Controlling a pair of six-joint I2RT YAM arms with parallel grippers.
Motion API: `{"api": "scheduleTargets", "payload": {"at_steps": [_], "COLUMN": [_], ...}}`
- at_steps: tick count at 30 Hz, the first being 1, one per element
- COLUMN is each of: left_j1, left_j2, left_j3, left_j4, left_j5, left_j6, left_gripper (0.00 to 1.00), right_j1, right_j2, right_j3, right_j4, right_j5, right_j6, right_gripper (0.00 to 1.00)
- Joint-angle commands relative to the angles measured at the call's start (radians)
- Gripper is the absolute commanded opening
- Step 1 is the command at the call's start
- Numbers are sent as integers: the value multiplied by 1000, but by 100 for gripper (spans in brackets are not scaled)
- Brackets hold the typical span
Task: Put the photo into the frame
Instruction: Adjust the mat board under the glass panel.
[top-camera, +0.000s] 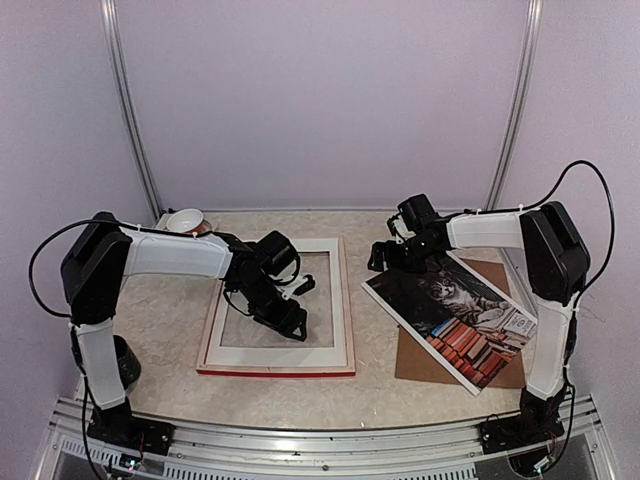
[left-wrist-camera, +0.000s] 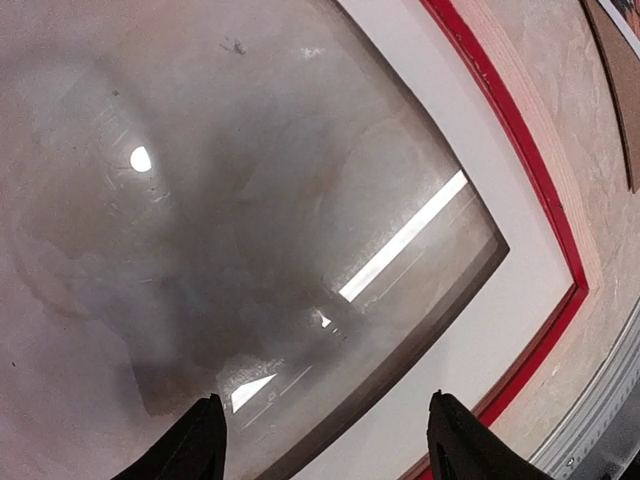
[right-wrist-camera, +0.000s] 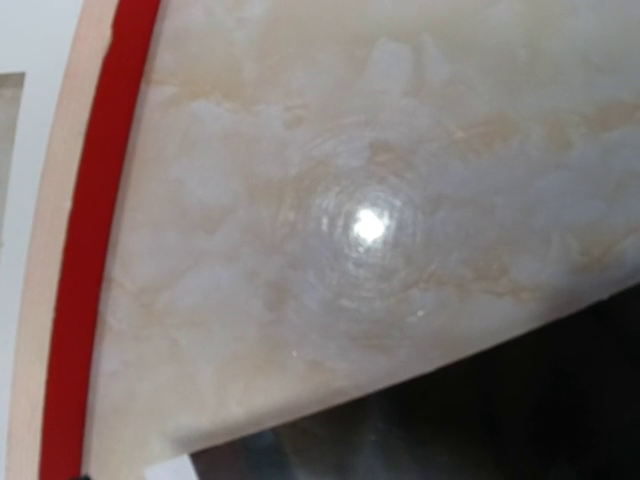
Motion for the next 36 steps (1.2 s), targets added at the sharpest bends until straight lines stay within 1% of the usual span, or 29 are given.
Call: {"api": "scheduleTargets", "payload": {"at_steps": [1,10,19,25,30,36], "left_j1": [1,-15,-43,-53,-52,-56], "left_j2": [10,6,1,-7,-30,-63], "left_j3": [14,-48,-73,-96,-102,-100], "left_j4": [5,10,3,1,2,-11], "left_j5": [67,109,126,120,77,94], "left_j6": [28,11,22,15,3,4], "left_gripper": [68,68,68,68,68,68], "right_j1": [-5,-5,-5,-5,-5,-5], "right_j2": [-21,-5,-6,-16,-19,-21], "right_j3": [4,29,21,12,3,6], "right_j4": [-16,-25,-19,-17,-13,-13], "right_j5": [6,1,-8,-2,-3,-6], "right_j6": [-10,-17,-14,-16,-13,-11], "right_gripper": [99,99,99,99,99,99]}}
